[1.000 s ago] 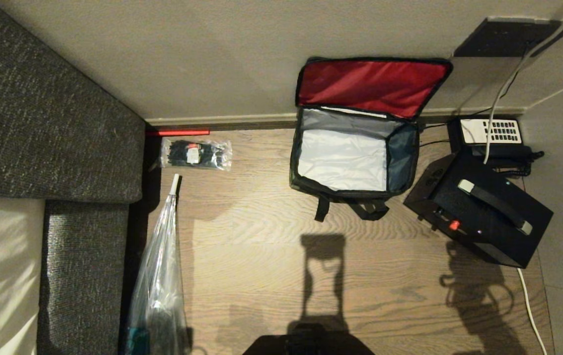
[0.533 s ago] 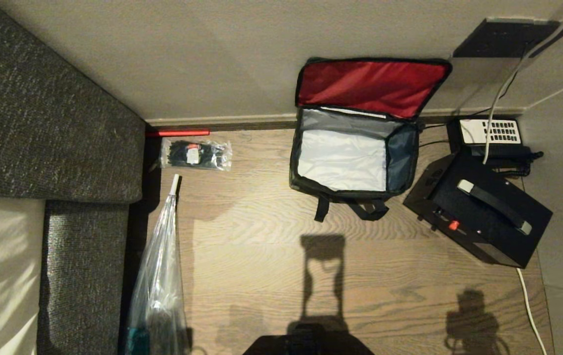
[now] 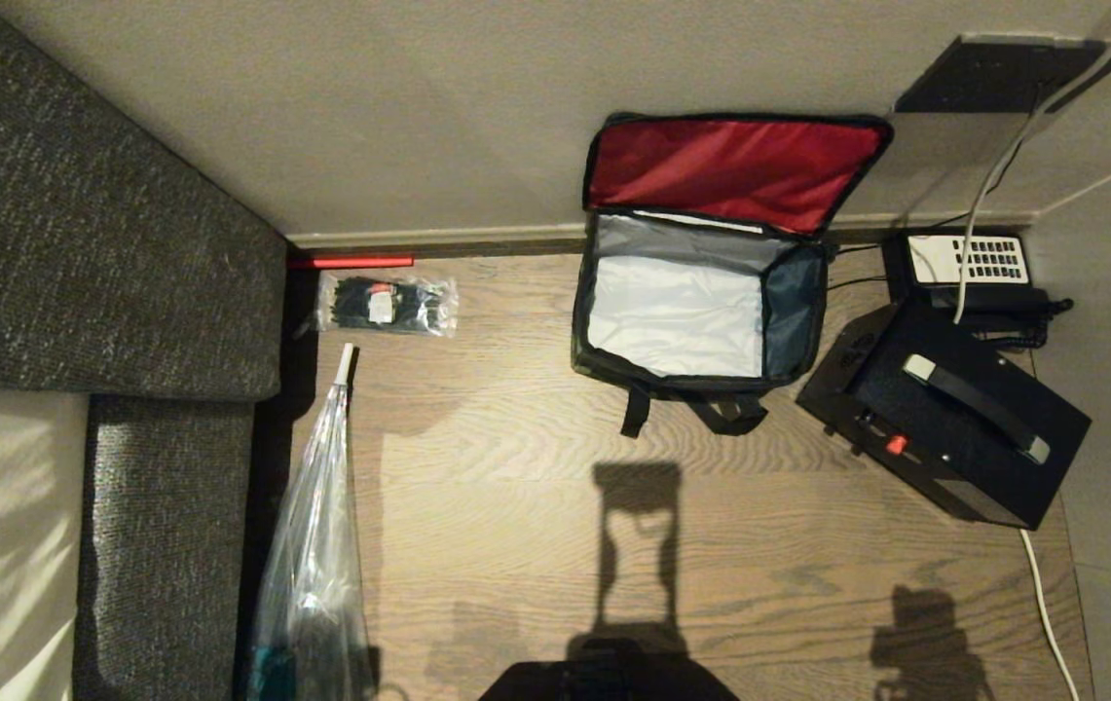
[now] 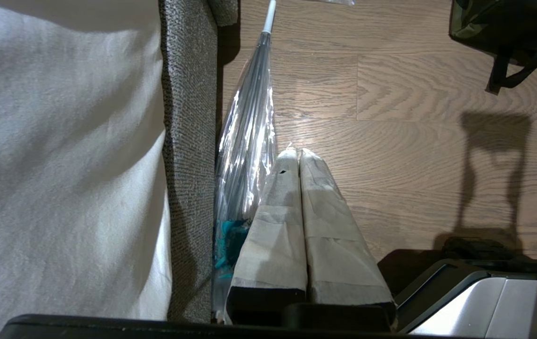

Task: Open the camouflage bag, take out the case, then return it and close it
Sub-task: Grip the handle again

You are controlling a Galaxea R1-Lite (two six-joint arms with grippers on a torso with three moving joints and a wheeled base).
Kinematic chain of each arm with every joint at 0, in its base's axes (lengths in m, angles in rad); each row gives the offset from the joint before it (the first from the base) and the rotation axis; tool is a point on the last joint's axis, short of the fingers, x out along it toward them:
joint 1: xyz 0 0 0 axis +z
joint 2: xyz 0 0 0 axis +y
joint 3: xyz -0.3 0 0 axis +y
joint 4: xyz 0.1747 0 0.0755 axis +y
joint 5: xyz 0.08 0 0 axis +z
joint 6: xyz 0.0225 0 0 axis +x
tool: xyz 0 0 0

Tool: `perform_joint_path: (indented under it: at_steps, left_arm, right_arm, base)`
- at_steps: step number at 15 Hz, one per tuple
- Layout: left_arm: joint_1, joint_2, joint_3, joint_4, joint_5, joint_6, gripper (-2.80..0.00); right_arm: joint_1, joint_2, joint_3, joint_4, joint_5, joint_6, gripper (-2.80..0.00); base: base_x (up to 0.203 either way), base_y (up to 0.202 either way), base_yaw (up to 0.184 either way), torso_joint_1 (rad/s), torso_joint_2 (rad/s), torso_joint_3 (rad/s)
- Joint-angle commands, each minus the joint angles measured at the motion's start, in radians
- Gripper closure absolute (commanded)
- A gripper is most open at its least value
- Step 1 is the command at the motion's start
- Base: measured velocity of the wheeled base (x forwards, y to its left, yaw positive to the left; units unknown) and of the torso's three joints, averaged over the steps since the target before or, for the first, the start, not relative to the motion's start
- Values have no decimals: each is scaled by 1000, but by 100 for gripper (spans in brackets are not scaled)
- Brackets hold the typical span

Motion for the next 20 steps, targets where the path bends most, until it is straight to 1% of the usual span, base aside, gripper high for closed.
perform_joint_path:
  at_steps: [1,17,19,20]
  left_arm:
    - [0,0,0,-1,1,0,0]
    - [0,0,0,-1,1,0,0]
    - [0,0,0,-1,1,0,0]
    - [0,0,0,1,1,0,0]
  right_arm:
    - [0,-29,16,-2,0,0,0]
    - [0,-29,13,8,0,-6,0]
    - [0,-29,15,12,8,-54,0]
    - [0,-29,15,9,7,-52,0]
  base:
    - [0,0,0,0,0,0]
    - [0,0,0,0,0,0]
    - [0,0,0,0,0,0]
    - [0,0,0,0,0,0]
